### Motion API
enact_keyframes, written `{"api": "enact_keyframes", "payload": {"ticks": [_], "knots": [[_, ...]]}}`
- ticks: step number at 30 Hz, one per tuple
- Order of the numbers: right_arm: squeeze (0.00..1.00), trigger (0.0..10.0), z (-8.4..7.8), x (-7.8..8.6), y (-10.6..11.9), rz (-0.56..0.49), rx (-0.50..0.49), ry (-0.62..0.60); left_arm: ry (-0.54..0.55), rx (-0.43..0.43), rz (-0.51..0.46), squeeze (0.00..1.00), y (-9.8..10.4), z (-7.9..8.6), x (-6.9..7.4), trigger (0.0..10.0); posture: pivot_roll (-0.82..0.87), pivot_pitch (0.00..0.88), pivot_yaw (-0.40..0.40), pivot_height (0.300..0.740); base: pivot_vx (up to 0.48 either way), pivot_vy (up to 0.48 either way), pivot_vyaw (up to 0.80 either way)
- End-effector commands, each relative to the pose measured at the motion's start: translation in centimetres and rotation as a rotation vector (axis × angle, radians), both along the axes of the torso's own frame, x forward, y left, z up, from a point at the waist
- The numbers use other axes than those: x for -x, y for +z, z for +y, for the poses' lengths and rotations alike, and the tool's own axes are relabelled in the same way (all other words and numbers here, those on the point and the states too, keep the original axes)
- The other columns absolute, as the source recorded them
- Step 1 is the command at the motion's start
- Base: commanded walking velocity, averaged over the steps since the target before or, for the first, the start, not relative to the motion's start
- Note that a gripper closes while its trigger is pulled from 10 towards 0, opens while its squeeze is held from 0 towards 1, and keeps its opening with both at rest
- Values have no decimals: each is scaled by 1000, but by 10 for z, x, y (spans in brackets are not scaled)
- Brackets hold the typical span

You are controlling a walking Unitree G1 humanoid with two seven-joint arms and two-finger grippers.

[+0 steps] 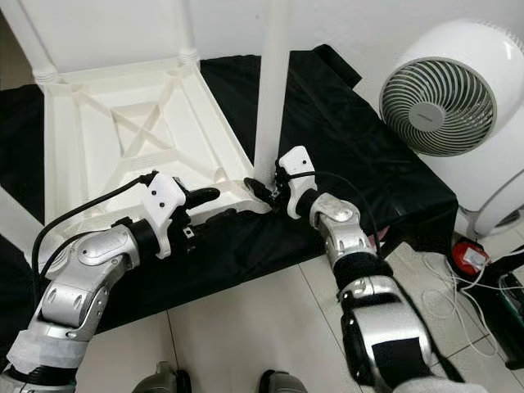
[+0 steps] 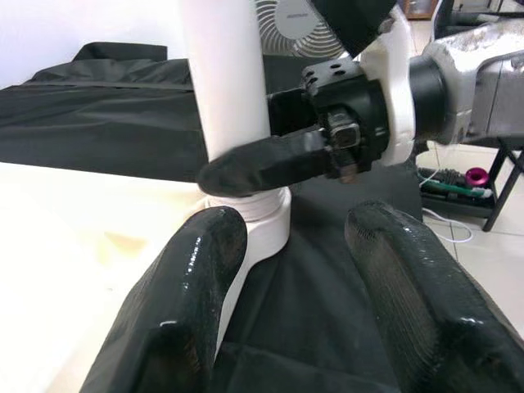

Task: Building children table

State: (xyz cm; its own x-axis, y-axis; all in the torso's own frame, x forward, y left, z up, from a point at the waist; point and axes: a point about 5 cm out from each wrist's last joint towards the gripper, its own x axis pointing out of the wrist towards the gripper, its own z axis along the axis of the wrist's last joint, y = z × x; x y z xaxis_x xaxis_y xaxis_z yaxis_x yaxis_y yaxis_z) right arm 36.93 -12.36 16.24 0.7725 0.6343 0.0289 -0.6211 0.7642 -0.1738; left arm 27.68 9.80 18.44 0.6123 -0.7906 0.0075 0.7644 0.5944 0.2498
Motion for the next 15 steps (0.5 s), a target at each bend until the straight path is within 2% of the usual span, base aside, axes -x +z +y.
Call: {"api": "enact_keyframes", "payload": {"ticks": [1, 5, 7, 8, 11, 15], "knots": [[0, 0, -5, 0, -6, 25, -21, -95, 57, 13, -1, 0, -1, 1, -1, 10000, 7, 93, -8, 740, 0, 0, 0], [0, 0, 4, 4, -10, 21, -39, -148, 51, 15, 1, 0, -1, -1, 0, 10000, -1, 90, -5, 740, 0, 0, 0], [0, 0, 16, 10, -15, 27, -68, -258, 43, 16, 5, 0, -2, -3, 0, 10000, -4, 88, -8, 740, 0, 0, 0], [0, 0, 16, 10, -15, 27, -68, -258, 43, 16, 5, 0, -2, -3, 0, 10000, -4, 88, -8, 740, 0, 0, 0], [0, 0, 29, 19, -19, 27, -99, -423, 44, 17, 4, 0, -2, -3, -1, 10000, 0, 80, -18, 740, 0, 0, 0], [0, 0, 35, 24, -20, 39, -125, -488, 47, 19, 2, 0, -2, -3, -1, 10000, 1, 76, -21, 740, 0, 0, 0]]}}
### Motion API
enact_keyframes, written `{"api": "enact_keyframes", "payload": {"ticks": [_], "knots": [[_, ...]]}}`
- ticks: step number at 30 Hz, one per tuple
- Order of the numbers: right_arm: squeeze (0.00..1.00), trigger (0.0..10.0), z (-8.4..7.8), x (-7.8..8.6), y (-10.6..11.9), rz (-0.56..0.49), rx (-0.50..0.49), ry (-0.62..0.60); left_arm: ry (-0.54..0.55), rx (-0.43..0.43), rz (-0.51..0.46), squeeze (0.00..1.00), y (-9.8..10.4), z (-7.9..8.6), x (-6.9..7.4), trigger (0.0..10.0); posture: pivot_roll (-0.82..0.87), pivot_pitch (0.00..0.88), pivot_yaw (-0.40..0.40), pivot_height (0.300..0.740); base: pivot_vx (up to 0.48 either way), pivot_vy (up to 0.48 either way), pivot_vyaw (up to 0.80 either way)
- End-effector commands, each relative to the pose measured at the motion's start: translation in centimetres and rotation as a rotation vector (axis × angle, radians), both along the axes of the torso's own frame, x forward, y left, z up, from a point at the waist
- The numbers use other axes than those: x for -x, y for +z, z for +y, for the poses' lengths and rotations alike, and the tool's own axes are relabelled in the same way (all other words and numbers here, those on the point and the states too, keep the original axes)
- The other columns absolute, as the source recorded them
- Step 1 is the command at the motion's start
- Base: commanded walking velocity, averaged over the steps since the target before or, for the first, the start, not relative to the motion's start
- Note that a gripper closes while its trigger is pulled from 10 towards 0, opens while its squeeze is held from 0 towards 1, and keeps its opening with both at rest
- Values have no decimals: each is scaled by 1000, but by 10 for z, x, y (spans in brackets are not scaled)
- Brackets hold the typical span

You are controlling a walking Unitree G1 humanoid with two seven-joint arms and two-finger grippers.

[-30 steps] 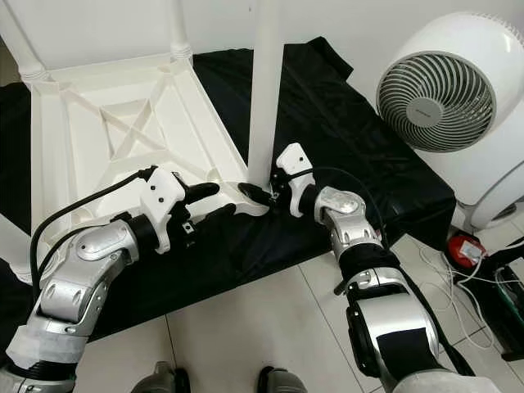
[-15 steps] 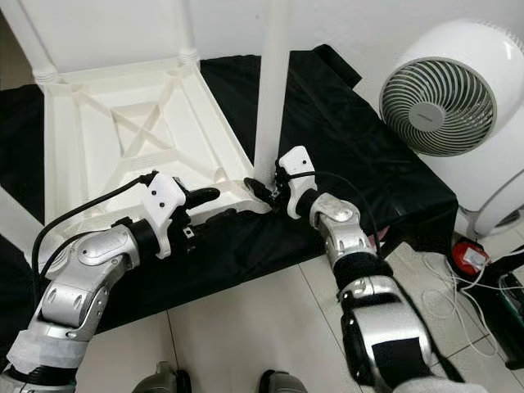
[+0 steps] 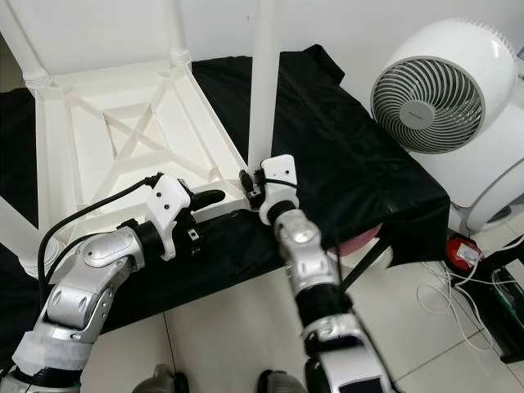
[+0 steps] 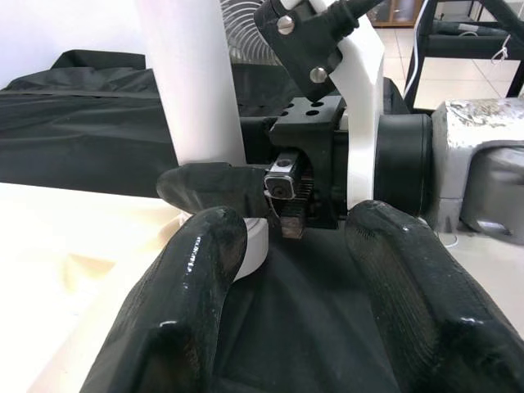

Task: Building children table

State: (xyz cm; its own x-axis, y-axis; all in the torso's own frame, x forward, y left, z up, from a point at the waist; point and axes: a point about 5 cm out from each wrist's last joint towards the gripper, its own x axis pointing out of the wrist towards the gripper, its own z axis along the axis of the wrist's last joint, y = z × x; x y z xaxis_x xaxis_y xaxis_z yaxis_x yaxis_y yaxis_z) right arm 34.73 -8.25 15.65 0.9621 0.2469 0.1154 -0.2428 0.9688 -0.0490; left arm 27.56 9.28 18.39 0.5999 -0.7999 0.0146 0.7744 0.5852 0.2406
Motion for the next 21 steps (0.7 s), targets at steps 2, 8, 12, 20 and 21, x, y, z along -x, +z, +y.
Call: {"api": "enact_keyframes", "payload": {"ticks": [2, 8, 12, 20, 21], "knots": [[0, 0, -1, 4, -13, 67, 6, -67, 65, 8, -1, 0, -2, 2, -2, 10000, 2, 76, -22, 740, 0, 0, 0], [1000, 10000, 0, 7, -1, 27, -21, -19, 67, 11, -1, 0, -2, 2, -3, 10000, -7, 75, -23, 740, 0, 0, 0], [1000, 10000, -4, 9, 5, -6, -38, 1, 67, 12, -2, 0, -1, 2, -3, 10000, -9, 75, -24, 740, 0, 0, 0], [1000, 10000, -28, 15, 11, -34, 27, 165, 67, 14, -4, 0, -1, 2, -3, 10000, -18, 79, -23, 740, 0, 0, 0], [1000, 10000, -28, 15, 11, -34, 27, 165, 67, 14, -4, 0, -1, 2, -3, 10000, -18, 79, -23, 740, 0, 0, 0]]}}
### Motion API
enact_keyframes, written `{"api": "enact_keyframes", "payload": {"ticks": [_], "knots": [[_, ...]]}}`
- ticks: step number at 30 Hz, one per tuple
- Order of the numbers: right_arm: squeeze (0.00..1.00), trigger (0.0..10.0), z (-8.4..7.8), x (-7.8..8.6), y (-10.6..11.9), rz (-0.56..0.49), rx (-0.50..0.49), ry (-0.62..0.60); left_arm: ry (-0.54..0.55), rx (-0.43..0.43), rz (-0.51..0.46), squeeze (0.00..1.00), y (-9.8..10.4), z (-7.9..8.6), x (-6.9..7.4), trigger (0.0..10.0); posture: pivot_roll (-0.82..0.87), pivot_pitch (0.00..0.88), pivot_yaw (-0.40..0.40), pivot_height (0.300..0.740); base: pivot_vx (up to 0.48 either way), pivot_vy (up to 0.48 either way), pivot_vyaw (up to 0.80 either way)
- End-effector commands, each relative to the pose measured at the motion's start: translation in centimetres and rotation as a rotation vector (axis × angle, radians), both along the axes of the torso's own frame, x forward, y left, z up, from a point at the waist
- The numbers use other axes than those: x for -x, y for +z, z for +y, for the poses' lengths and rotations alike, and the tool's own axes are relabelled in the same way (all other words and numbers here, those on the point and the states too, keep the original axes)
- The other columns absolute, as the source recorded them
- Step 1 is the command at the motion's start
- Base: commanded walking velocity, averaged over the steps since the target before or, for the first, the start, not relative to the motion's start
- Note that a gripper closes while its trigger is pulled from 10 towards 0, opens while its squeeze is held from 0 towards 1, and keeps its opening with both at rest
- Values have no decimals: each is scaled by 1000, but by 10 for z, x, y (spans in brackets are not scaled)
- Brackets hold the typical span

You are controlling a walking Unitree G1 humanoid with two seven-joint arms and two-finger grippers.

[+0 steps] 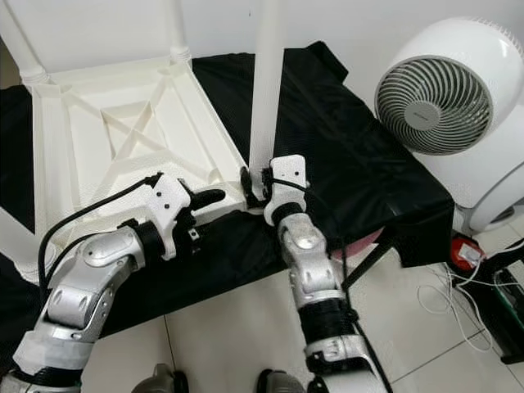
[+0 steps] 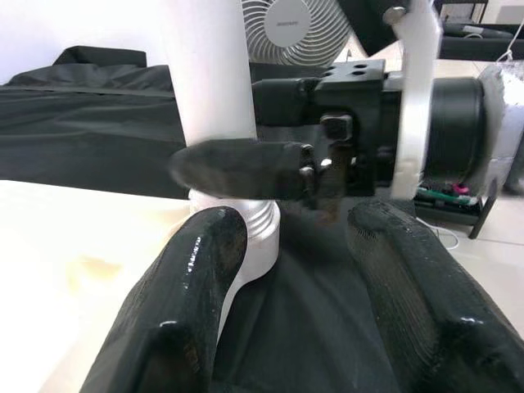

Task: Building children table

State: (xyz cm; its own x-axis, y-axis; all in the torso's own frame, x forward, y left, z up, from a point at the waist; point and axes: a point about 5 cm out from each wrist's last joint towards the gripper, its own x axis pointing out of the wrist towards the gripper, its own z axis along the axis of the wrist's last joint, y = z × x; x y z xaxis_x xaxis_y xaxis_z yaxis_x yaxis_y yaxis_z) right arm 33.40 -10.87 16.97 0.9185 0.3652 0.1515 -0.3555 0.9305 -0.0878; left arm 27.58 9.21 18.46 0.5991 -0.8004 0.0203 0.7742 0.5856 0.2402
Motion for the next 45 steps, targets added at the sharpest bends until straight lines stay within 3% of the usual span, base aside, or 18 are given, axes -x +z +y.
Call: {"api": "enact_keyframes", "payload": {"ticks": [1, 3, 4, 9, 12, 18, 24, 25, 26, 27, 34, 38, 44, 45], "knots": [[1000, 10000, -2, 2, -2, 14, 3, 42, 68, 10, 0, 0, -2, 2, -3, 10000, -18, 79, -23, 740, 0, 0, 0], [1000, 10000, -5, 2, -3, 18, 27, 94, 67, 9, -1, 0, -2, 2, -3, 10000, -18, 79, -23, 740, 0, 0, 0], [0, 10000, -13, -1, -2, 5, 88, 167, 69, 9, -2, 0, -1, 3, -4, 10000, -27, 91, -5, 740, 0, 0, 0], [0, 10000, -34, -14, 2, -9, 231, 259, 75, 11, -10, 0, 2, 4, -7, 10000, -25, 93, -5, 740, 0, 0, 0], [0, 10000, -36, -18, 4, -8, 258, 290, 79, 12, -14, 0, 3, 5, -8, 10000, -20, 93, -6, 740, 0, 0, 0], [0, 10000, -24, -33, 5, 17, 358, 389, 85, 3, -19, 0, 4, 8, -9, 10000, -6, 93, -1, 740, 0, 0, 0], [0, 10000, -13, -41, 7, 25, 386, 439, 86, 0, -21, 0, 5, 9, -9, 10000, 1, 95, 0, 740, 0, 0, 0], [0, 4667, -8, -42, 6, 26, 407, 450, 87, 0, -22, 0, 6, 9, -9, 10000, 1, 95, 0, 740, 0, 0, 0], [0, 4667, -8, -42, 6, 26, 407, 450, 87, 0, -22, 0, 6, 9, -9, 10000, 1, 95, 0, 740, 0, 0, 0], [0, 0, -5, -43, 5, 29, 414, 466, 88, 0, -23, 0, 6, 9, -10, 10000, 4, 89, 2, 740, 0, 0, 0], [0, 0, -2, -43, 0, 44, 438, 497, 91, 0, -28, 0, 7, 9, -10, 10000, 8, 88, 1, 740, 0, 0, 0], [0, 0, -11, -41, -4, 46, 437, 483, 94, 0, -30, 0, 8, 10, -10, 10000, 6, 90, -2, 740, 0, 0, 0], [0, 0, -22, -44, -6, 46, 352, 336, 96, 1, -28, 0, 7, 11, -10, 10000, 0, 100, -7, 740, 0, 0, 0], [0, 0, -21, -46, -7, 57, 296, 275, 97, 2, -27, 0, 7, 11, -10, 10000, -3, 103, -8, 740, 0, 0, 0]]}}
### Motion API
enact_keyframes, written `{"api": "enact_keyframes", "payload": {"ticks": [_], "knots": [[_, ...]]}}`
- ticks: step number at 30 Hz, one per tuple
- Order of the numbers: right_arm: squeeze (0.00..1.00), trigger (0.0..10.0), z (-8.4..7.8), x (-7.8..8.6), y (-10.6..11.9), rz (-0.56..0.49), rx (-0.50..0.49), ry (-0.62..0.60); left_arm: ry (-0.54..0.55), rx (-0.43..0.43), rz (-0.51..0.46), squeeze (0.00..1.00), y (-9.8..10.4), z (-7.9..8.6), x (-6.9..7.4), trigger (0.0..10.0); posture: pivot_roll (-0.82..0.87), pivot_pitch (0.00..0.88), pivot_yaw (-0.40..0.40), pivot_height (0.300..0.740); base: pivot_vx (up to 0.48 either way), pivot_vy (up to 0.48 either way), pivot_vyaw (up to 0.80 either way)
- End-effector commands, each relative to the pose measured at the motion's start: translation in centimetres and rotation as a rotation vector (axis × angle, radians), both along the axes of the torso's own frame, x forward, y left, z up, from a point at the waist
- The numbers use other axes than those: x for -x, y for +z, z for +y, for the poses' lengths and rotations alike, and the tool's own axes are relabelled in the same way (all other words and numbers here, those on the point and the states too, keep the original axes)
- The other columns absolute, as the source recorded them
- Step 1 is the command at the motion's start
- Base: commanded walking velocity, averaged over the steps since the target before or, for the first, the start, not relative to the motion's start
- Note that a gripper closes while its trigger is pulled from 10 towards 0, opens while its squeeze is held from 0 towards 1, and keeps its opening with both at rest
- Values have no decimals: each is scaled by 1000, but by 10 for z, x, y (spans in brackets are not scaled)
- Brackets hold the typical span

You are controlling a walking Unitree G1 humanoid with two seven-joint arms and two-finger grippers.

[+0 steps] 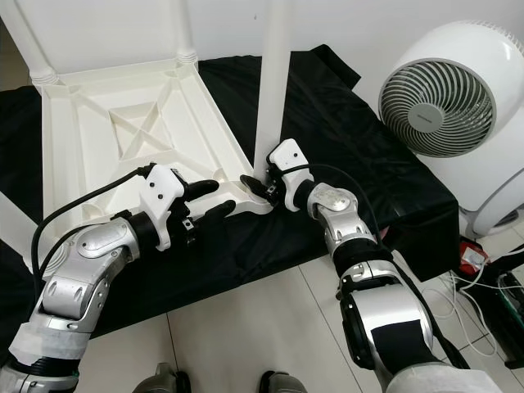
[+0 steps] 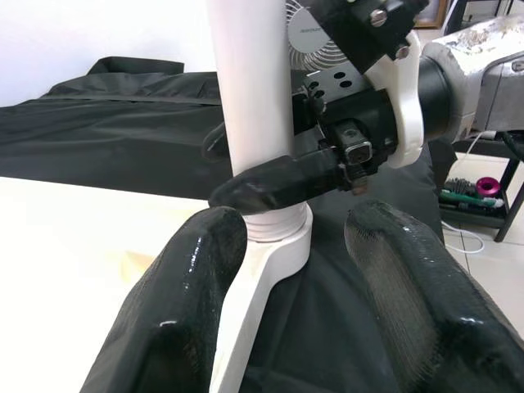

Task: Building children table

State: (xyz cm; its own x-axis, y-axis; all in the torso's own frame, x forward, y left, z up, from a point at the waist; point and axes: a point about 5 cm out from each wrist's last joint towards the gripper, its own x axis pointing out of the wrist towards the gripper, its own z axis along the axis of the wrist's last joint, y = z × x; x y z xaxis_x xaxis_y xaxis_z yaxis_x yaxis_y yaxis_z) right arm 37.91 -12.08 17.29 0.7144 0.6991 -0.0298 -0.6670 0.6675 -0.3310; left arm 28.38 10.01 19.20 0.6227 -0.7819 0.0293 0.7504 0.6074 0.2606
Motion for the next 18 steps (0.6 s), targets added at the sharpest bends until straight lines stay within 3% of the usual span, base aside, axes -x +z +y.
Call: {"api": "enact_keyframes", "payload": {"ticks": [1, 2, 6, 10, 15, 18], "knots": [[0, 0, -9, 0, -10, 26, -6, -107, 67, 9, -5, 0, -1, 3, -2, 10000, -3, 103, -8, 740, 0, 0, 0], [0, 0, -5, 1, -13, 26, -79, -226, 68, 13, -4, 0, 0, 3, -2, 10000, -9, 109, -6, 740, 0, 0, 0], [0, 0, -1, 3, -15, 20, -101, -261, 68, 14, -4, 0, -1, 2, -2, 10000, -9, 109, -6, 740, 0, 0, 0], [0, 0, 11, 11, -15, -16, -220, -508, 61, 16, 0, 0, -1, 1, -2, 10000, -14, 118, 2, 740, 0, 0, 0], [0, 0, 20, 17, -12, -39, -282, -598, 66, 18, -2, 0, 0, 2, -3, 10000, -12, 117, -3, 740, 0, 0, 0], [0, 0, 28, 21, -7, -17, -372, -644, 73, 18, -6, 0, 0, 4, -3, 10000, -5, 108, -12, 740, 0, 0, 0]]}}
